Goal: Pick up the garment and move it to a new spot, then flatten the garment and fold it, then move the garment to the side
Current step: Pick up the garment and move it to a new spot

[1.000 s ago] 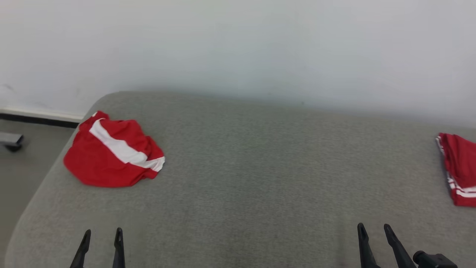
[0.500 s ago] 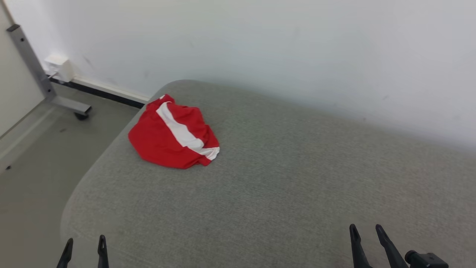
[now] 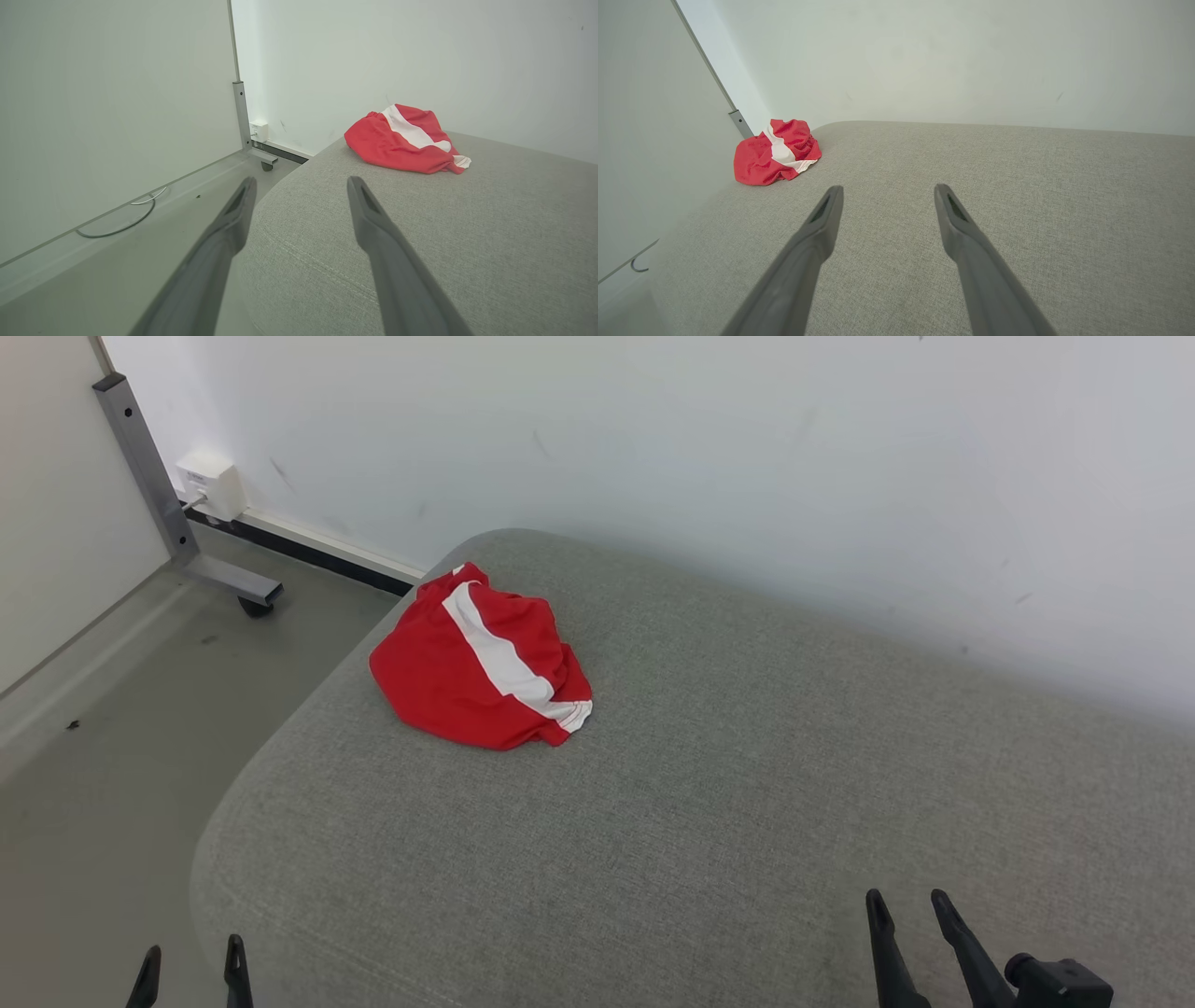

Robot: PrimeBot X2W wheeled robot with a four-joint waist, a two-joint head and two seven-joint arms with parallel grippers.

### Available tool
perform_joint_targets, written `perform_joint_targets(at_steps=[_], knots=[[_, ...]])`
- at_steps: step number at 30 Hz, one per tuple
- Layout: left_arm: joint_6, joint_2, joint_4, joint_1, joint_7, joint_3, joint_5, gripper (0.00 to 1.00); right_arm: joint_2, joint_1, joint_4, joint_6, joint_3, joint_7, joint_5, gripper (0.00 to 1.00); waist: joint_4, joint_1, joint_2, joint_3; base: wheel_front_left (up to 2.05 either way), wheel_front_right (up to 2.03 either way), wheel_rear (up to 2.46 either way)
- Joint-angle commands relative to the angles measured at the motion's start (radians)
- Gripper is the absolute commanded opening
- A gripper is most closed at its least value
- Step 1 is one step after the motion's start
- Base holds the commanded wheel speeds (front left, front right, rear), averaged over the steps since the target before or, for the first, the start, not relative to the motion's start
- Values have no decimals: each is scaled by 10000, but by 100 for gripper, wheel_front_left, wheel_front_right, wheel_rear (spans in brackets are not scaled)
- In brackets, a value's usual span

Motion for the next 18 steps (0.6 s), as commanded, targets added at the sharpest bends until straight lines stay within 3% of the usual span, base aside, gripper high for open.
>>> perform_joint_targets(at_steps=[1,10,18], knots=[[9,27,76,45,-24,-4,-56,100,10,42,11,-27,-97,-83,-3,100,-29,0,-2,-8,0,0,0],[-102,13,378,-1397,161,79,-761,100,-39,-260,-423,-27,-351,75,-391,100,-861,0,-2,761,0,0,0],[-291,647,990,-4139,301,-98,-1136,100,-380,-950,-1120,-27,-627,339,-670,100,-2210,0,-2,2426,0,0,0]])
